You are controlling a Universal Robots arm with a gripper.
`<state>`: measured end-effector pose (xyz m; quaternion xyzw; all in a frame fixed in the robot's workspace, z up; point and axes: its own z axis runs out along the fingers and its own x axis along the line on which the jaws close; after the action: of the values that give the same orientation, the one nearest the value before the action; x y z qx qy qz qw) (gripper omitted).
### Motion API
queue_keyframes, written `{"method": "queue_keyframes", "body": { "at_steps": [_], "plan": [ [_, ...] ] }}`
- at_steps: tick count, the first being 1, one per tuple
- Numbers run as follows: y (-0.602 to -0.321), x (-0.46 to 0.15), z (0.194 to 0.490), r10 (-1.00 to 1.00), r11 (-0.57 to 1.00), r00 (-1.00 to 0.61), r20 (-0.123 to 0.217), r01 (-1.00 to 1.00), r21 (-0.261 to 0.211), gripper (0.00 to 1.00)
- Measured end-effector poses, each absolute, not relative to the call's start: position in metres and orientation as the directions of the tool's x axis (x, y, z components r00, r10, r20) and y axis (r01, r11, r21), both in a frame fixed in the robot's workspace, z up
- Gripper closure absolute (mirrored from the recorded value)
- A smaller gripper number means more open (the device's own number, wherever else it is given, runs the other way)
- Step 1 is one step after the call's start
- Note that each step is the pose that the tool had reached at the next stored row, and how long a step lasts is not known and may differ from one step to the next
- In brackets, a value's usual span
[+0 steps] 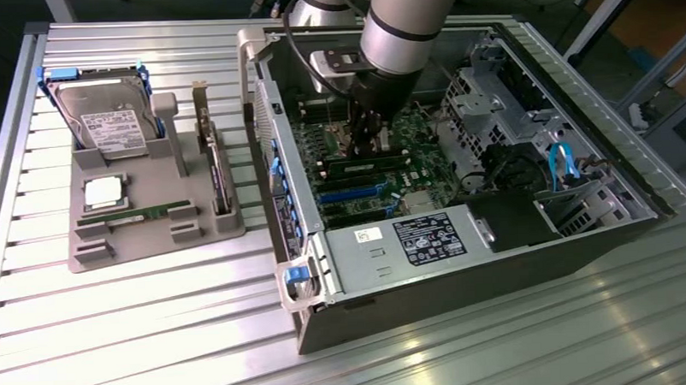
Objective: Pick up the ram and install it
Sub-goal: 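Press down the ram until it locks into place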
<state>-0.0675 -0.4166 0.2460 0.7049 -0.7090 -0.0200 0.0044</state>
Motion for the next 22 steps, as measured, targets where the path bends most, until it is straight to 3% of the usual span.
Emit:
{"method": "queue_keyframes", "body": {
  "at_steps": [22],
  "plan": [
    [-0.4174,-0.0676,0.2375,-1.0,0.005,-0.006,-0.022,-0.999,0.035,0.9]
  ]
}}
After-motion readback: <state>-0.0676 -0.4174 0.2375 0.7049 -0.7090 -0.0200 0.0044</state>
